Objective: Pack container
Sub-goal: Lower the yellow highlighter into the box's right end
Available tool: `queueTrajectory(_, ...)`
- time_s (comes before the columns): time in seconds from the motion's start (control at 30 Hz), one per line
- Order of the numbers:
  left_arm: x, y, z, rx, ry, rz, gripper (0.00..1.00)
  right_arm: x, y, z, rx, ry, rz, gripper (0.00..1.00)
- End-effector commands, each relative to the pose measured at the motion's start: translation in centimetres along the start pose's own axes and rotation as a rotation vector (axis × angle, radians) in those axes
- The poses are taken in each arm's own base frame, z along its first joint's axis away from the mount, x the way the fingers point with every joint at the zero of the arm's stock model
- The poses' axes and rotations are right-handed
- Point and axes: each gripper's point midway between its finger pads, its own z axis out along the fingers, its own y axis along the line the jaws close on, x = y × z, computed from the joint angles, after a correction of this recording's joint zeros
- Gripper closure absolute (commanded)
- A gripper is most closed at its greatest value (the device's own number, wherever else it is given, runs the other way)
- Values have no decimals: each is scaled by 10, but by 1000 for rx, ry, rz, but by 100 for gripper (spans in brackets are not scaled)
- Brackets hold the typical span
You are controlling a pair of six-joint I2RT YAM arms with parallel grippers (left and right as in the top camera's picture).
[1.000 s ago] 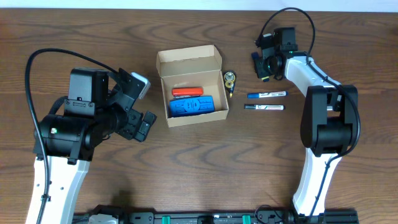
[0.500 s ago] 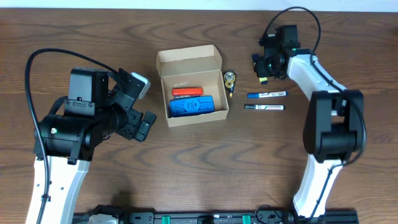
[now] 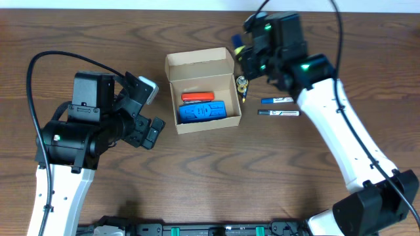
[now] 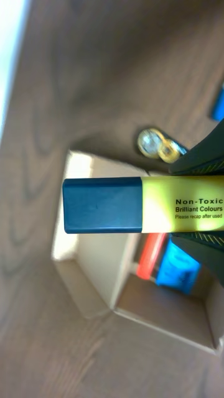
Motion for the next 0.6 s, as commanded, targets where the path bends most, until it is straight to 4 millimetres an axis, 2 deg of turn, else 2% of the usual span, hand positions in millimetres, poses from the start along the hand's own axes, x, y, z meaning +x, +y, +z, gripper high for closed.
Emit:
queueTrajectory(0.0,-3,-1,-3,8,-13,-9,5,22,10,16,45,79,126,87)
queueTrajectory(0.3,-3,-1,-3,8,-13,-9,5,67,30,58,88,235,113,86)
queueTrajectory(0.43,-3,-1,-3,8,-13,-9,5,89,28,76,113,312,134,87)
queueTrajectory(0.57,-3,-1,-3,8,-13,-9,5,109,23,85,143,385,157,89)
